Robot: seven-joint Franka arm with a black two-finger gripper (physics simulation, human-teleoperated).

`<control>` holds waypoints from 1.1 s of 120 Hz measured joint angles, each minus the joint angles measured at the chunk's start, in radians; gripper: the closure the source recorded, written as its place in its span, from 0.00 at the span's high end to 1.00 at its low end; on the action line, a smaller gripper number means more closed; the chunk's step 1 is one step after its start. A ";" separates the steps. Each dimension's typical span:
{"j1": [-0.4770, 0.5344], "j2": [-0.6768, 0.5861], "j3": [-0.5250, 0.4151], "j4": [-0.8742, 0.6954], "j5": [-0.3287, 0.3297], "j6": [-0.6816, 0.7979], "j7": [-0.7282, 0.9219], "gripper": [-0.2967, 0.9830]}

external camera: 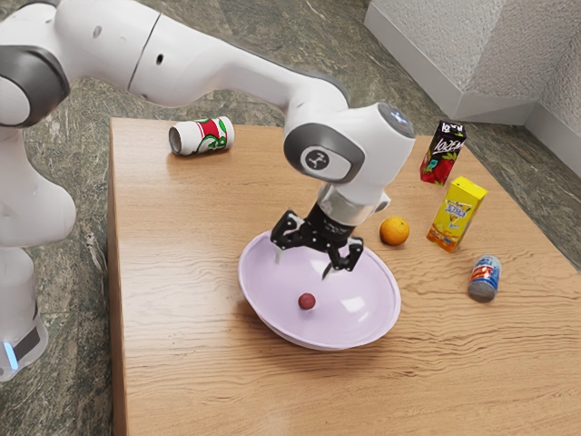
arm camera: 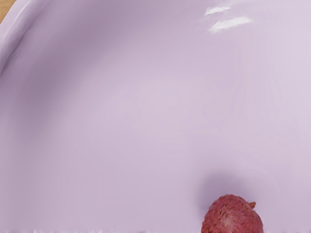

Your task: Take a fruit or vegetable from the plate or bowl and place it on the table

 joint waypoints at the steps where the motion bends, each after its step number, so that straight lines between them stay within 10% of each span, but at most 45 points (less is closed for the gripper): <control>1: 0.000 0.003 0.000 0.000 -0.001 0.001 -0.001 0.77; 66: 0.075 0.142 -0.045 0.013 -0.078 0.039 -0.015 0.77; 90: 0.338 0.220 -0.307 0.103 -0.126 0.029 0.008 0.77; 132: 0.355 0.145 -0.239 0.225 -0.160 0.024 0.057 0.77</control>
